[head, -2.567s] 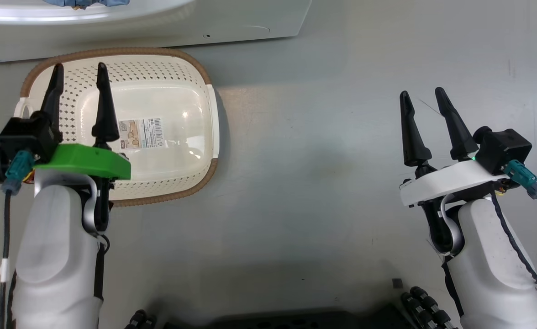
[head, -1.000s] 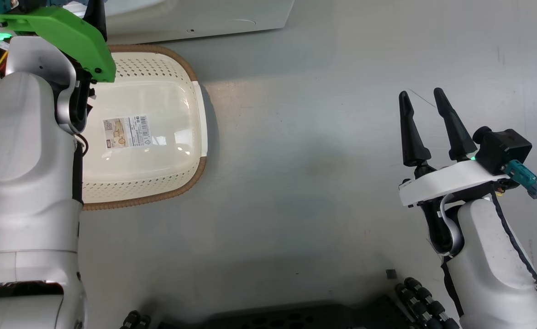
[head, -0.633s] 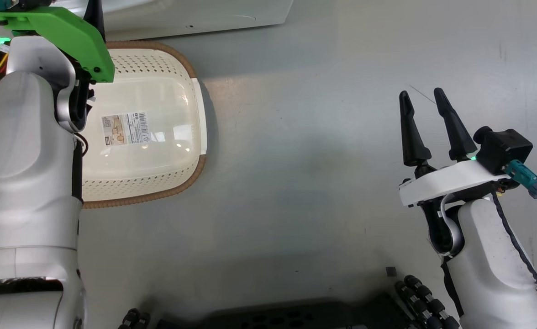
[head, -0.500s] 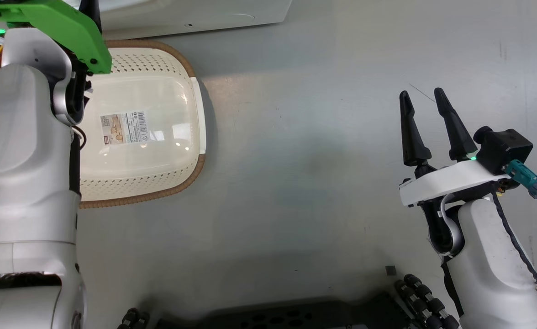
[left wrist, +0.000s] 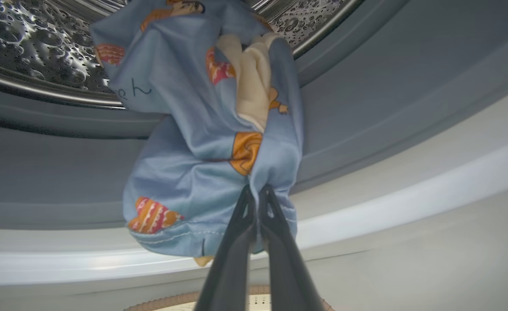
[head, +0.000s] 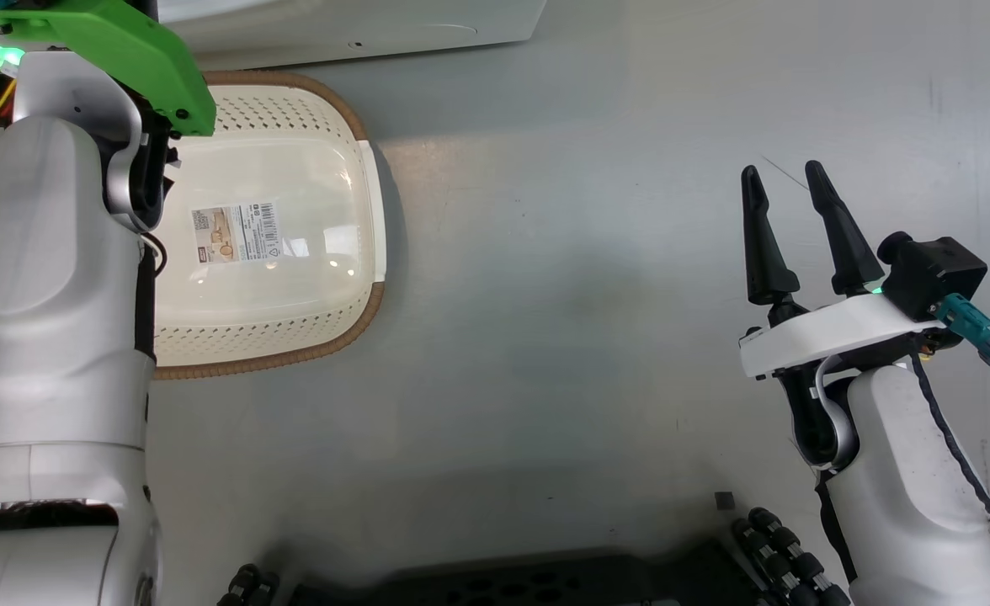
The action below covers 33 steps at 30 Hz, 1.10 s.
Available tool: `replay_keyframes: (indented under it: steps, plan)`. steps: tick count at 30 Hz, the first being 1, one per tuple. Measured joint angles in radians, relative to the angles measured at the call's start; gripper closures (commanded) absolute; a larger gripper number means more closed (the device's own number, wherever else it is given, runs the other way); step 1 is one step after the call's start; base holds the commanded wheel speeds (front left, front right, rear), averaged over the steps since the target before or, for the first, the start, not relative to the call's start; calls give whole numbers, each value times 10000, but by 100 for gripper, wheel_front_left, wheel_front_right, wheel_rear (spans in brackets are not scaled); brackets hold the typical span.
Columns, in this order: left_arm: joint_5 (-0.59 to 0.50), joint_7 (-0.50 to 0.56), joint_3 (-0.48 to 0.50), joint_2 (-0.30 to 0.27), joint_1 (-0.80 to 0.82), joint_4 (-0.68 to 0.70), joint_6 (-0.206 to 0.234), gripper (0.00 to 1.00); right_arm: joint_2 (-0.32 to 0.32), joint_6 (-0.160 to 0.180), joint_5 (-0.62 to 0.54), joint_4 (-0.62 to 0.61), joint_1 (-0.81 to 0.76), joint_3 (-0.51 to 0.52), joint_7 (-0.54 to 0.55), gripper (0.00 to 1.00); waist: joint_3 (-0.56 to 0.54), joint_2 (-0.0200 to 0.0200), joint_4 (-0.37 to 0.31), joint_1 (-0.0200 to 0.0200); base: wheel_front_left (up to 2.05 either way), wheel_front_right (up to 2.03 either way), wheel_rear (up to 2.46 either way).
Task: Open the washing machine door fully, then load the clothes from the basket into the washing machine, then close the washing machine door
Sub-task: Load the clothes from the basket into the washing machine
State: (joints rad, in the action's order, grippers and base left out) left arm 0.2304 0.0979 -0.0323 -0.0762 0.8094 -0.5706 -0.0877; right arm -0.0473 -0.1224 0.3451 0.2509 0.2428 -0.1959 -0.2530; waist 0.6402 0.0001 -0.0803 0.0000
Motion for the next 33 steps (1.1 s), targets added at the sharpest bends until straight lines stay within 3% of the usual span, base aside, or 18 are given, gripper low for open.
replay_keyframes:
  steps: [20, 26, 33]
  plan:
    - [-472, -913, -238, -529, 945, 351, -86, 100, 0, 0, 4, 132, 1, -58, 0, 0, -304, -1, 97, 0, 0, 0, 0]
    - [-470, -780, -4, -949, 1235, 293, -86, 100, 0, 0, 132, 136, 0, -314, 0, 0, -271, 0, -92, 0, 0, 0, 0]
    - [-470, -594, -19, -988, 1699, 282, -88, 100, -4, 0, 148, 130, 0, -299, 0, 0, -109, 0, -283, 0, 0, 0, 0]
